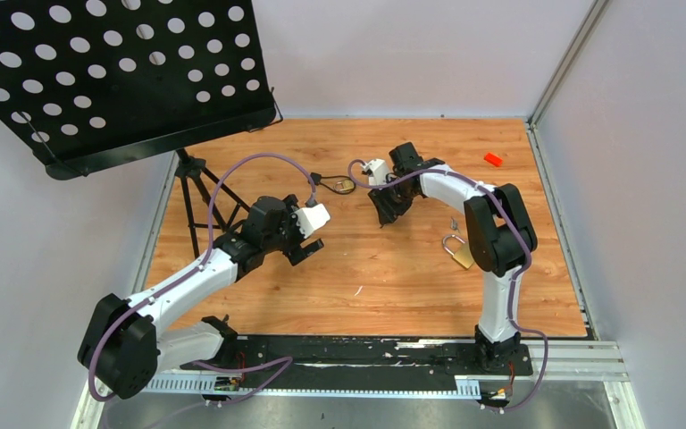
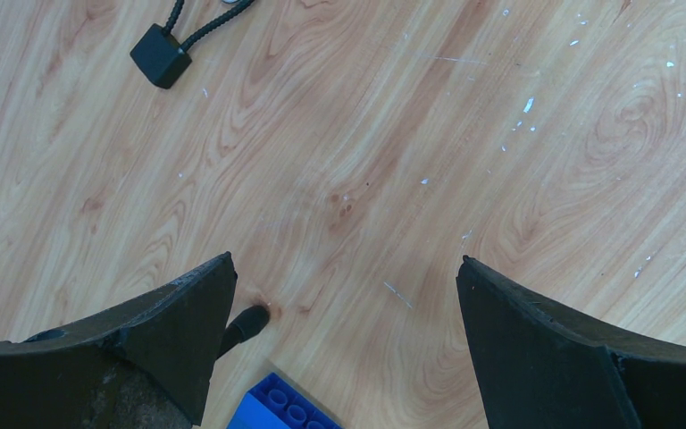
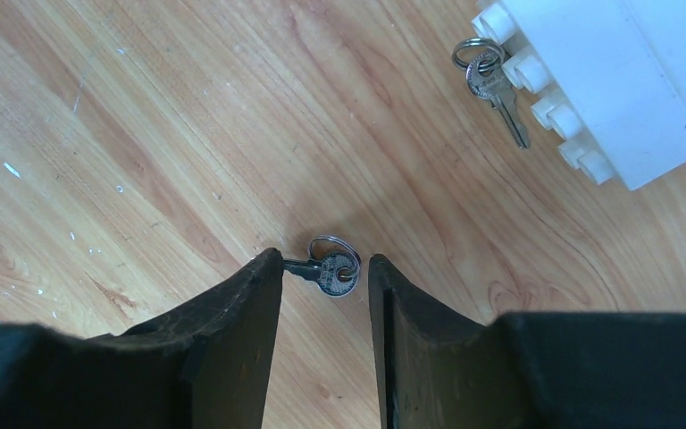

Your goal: Unlock with the key

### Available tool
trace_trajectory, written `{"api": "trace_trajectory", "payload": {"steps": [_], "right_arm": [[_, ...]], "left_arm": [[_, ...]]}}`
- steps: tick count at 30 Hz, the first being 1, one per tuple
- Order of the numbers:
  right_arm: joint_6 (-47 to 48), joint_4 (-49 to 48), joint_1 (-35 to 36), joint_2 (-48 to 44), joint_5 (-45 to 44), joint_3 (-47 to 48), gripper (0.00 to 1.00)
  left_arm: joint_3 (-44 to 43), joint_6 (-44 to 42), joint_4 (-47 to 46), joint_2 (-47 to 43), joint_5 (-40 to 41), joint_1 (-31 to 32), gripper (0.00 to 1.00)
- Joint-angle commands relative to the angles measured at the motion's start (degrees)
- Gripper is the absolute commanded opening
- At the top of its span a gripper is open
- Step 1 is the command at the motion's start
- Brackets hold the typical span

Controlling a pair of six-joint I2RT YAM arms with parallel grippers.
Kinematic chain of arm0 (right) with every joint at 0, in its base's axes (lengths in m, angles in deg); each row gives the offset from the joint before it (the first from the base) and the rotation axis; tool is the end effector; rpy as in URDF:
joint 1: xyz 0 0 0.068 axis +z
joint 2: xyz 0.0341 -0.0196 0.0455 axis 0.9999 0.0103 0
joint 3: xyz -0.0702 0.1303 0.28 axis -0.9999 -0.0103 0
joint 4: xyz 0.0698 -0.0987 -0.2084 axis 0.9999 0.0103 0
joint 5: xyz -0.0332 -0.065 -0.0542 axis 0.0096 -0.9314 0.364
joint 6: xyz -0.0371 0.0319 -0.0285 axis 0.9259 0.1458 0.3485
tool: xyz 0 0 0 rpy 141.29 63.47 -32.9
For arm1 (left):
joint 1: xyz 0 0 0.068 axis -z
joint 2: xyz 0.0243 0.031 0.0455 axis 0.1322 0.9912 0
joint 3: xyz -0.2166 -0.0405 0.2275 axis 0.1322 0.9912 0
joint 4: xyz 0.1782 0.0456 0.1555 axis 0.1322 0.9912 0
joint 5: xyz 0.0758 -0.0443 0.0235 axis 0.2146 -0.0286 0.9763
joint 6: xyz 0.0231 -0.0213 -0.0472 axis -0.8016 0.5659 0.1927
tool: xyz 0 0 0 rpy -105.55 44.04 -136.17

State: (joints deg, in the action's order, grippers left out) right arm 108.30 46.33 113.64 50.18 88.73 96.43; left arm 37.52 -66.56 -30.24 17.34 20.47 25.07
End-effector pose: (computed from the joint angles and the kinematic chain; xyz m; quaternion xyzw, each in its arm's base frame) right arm 0.3688 0.1813 0.2176 -0.4239 0.8696 0.1773 0.1809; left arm 0.1690 -0.1138 0.2746 0.4698 0.7610 -0.0717 0.4417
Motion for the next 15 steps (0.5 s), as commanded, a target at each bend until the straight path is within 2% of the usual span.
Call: {"api": "trace_trajectory", "payload": {"steps": [1,15], "right_arm": [[0.1,-0.2,-0.2,0.5,1.4,2.4,0.40],[0.5,-0.7,-0.1,1.9,1.1,2.2,0.27]], "left_arm": [[0.1,-0.9,-1.3,-0.5,-1.1,0.3,1.00],[0.2,-1.2,-1.3,-0.7,-1.0,0.3,1.00]]}}
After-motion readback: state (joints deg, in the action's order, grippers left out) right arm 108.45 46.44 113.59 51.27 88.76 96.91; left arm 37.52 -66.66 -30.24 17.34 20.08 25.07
